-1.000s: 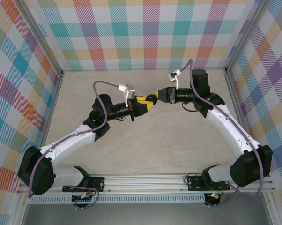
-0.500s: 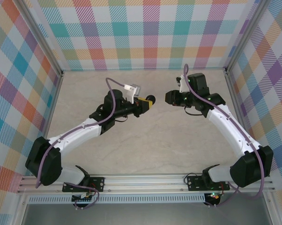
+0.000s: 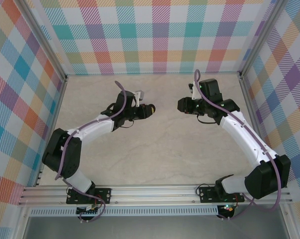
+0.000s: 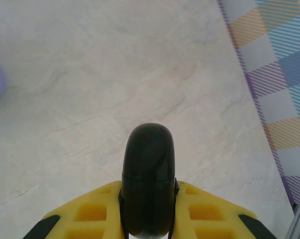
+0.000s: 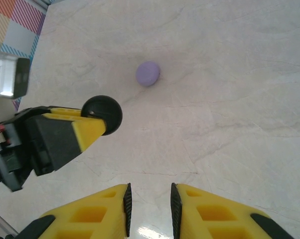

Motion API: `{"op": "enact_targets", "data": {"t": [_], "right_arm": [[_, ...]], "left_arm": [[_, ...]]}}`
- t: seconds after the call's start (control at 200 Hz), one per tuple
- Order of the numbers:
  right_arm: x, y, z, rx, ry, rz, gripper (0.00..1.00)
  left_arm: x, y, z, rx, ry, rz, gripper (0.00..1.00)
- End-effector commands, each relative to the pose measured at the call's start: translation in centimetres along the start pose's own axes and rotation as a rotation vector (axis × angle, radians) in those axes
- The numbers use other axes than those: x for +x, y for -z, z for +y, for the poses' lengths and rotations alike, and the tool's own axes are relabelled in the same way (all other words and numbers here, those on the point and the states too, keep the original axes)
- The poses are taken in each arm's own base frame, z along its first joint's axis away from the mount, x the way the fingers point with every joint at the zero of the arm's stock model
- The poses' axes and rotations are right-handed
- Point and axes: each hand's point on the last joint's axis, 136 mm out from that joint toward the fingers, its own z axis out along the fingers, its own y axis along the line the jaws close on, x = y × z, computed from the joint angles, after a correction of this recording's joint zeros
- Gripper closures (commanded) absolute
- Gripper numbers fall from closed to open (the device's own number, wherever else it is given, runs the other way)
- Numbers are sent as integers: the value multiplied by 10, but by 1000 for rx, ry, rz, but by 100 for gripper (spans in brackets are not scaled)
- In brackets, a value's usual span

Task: Insert the wireless bluetooth earbuds into the charging case

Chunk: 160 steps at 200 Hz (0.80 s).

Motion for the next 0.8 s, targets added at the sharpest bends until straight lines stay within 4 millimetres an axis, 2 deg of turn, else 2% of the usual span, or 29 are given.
{"op": "enact_targets", "data": {"t": [0.0, 0.185, 0.46, 0.795], "right_arm": [[5, 2, -1, 7, 13, 10, 70], [5, 1, -2, 8, 13, 15, 70], [8, -1, -5, 19, 11, 30, 69], [10, -2, -5, 20, 8, 38, 68]], "left_arm": [[5, -9, 19, -38, 114, 68, 96], [16, -33, 52, -45, 227, 132, 95], [18, -54, 92, -100, 273, 154, 95], [28, -65, 113, -128, 299, 183, 93]]}}
